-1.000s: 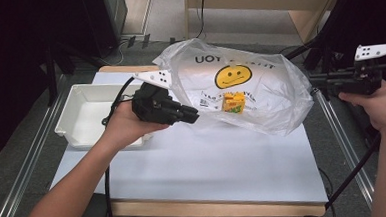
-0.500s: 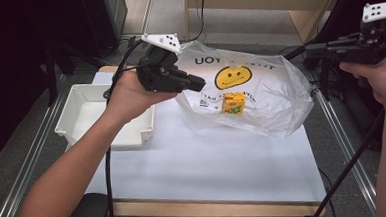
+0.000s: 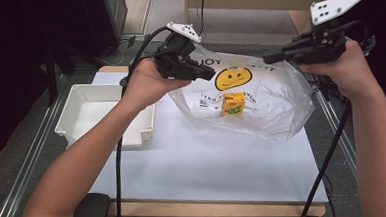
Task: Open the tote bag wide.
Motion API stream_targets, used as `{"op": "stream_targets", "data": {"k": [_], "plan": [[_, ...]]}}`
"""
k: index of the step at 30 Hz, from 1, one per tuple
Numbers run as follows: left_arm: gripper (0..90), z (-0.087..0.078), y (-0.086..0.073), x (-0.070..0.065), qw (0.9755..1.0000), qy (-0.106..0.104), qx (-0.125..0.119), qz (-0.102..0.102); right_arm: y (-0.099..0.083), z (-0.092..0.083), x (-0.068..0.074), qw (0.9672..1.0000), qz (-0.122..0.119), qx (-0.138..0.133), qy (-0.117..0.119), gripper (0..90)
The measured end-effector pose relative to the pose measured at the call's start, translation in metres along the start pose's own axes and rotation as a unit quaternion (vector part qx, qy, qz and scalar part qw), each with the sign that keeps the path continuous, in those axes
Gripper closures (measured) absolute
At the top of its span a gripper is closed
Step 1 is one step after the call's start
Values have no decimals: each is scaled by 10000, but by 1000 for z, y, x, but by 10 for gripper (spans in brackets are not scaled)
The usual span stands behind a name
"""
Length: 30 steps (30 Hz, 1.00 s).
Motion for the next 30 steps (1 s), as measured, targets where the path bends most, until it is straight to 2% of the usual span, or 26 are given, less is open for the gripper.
{"op": "stream_targets", "data": {"k": [2,3,6,7,10,11,13,20,21,24,25,26,27,28,29,30], "plan": [[845,5,0,3,9999,95,64,-24,-5,12,-1,9999,-47,142,14,900],[845,11,0,7,9998,136,102,-71,-12,20,-6,9997,18,246,14,900],[844,17,0,11,9997,159,131,-117,-21,26,-11,9992,65,378,-99,900],[844,25,0,17,9995,189,189,-173,-30,32,-16,9987,92,449,-212,900],[841,32,-1,21,9992,257,215,-198,-38,36,-21,9980,140,521,-320,900],[841,40,-1,25,9987,378,257,-208,-45,40,-26,9970,260,594,-420,900],[840,46,0,29,9985,418,277,-224,-51,44,-30,9962,321,625,-514,899],[832,62,1,38,9974,542,377,-293,-61,49,-36,9962,440,537,-532,900],[832,64,2,41,9970,584,408,-318,-58,47,-33,9963,515,515,-449,900],[833,65,2,44,9968,593,406,-360,-53,43,-26,9971,500,413,-394,900],[833,65,1,45,9966,614,413,-371,-45,39,-14,9977,454,331,-372,900],[832,65,1,45,9966,614,413,-371,-45,39,-14,9977,454,331,-372,900],[833,65,1,46,9964,623,420,-398,-38,37,0,9979,355,320,-444,900],[833,64,1,46,9963,633,425,-389,-38,37,0,9979,355,320,-444,900],[833,64,0,47,9964,638,394,-400,-37,39,11,9976,283,331,-532,900],[833,64,-1,47,9963,639,411,-389,-37,39,11,9976,283,331,-532,900]]}}
Point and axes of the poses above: each handheld gripper's, and its own axes: z roughly forward along the jaws, y roughly out of its top, x roughly to its left, the point moved 2 cm from there along z, roughly forward along the jaws, and after that the axes turned 14 degrees about x, right-handed, at the moved point
